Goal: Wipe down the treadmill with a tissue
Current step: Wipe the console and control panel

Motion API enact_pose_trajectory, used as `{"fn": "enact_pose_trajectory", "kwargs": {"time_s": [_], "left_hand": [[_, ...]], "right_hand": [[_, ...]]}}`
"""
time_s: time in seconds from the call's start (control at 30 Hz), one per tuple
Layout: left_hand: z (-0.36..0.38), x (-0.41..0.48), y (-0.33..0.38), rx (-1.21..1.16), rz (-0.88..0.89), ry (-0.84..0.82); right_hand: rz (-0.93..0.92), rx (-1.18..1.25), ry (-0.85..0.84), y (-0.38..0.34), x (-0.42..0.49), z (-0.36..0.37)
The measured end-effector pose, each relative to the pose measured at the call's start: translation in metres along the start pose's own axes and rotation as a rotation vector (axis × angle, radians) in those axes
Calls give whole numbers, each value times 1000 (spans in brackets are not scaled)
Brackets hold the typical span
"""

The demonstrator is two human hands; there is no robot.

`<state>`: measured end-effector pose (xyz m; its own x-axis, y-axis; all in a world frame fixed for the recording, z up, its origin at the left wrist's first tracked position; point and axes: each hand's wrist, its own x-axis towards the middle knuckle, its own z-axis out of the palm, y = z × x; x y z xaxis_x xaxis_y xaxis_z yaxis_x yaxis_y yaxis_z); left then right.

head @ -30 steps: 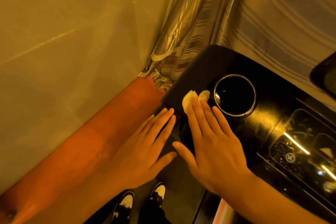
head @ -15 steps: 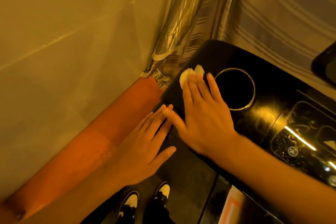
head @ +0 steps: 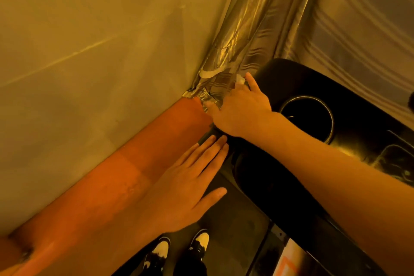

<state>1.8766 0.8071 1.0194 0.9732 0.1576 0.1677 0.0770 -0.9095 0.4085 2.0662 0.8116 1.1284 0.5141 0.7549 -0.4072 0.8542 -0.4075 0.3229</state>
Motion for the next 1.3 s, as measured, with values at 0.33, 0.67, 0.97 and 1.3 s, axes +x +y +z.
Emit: {"fn": "enact_pose_trajectory", "kwargs": {"time_s": [0.33,0.67,0.97,1.3], "left_hand": [[3,0,-1,60,-14,28],[0,2,0,-54,10,-6],[-6,7,4,55,11,39],[-1,13,1,-147,32,11]], "right_hand": [[-268,78,-103,-7,-20,8],[-14,162,362,10,-164,85],[95,165,354,23,-190,103],[35,219,403,1,-156,92]]}}
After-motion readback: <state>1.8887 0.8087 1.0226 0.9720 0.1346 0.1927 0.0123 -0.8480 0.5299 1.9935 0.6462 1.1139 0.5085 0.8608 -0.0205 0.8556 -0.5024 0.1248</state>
